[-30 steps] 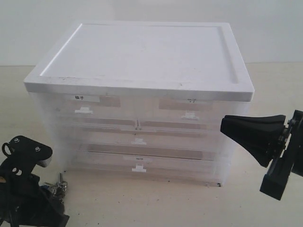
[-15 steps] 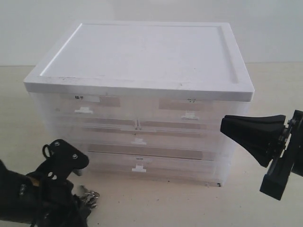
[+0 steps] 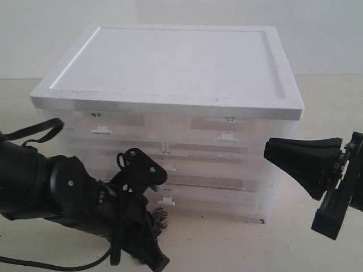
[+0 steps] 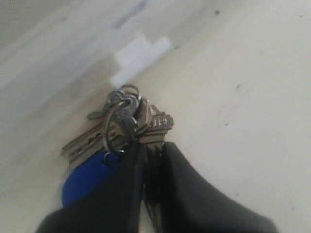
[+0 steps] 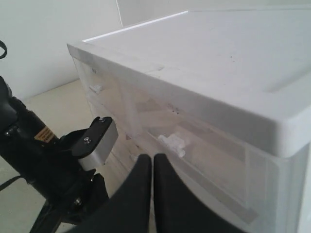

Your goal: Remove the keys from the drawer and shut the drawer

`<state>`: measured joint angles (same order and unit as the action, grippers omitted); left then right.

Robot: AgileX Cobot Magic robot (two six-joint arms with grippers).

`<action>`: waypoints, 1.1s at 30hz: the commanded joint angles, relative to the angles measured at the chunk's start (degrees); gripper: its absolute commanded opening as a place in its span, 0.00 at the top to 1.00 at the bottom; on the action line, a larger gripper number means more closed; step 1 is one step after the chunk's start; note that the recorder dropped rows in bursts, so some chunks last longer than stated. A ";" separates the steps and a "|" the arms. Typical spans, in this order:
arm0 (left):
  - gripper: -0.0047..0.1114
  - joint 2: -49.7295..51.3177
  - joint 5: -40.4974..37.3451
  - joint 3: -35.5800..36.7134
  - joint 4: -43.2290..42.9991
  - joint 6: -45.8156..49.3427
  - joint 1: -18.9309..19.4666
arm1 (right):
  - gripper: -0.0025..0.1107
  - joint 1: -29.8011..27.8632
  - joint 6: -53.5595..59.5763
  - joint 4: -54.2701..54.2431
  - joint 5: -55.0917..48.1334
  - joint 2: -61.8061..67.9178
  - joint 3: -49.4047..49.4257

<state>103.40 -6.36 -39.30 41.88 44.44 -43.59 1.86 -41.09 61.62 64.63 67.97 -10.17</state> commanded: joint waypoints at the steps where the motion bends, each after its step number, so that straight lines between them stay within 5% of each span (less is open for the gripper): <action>1: 0.92 3.22 -3.05 -1.82 0.12 0.51 -4.46 | 0.98 -0.07 0.09 0.07 0.49 0.03 -0.23; 7: 0.92 3.36 4.68 -2.79 0.80 0.10 -5.73 | 0.98 -0.07 0.09 0.07 0.27 0.03 -0.23; 25: 0.92 3.24 9.99 -2.79 0.11 2.04 -5.99 | 0.98 -0.07 0.09 0.07 0.26 0.03 -0.23; 33: 0.92 2.13 17.29 -2.57 -0.61 2.44 -14.62 | 0.98 -0.07 0.09 0.23 -0.36 0.03 -0.23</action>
<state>106.45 7.67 -42.22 41.46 46.63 -56.88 1.86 -41.09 61.62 64.63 67.97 -10.17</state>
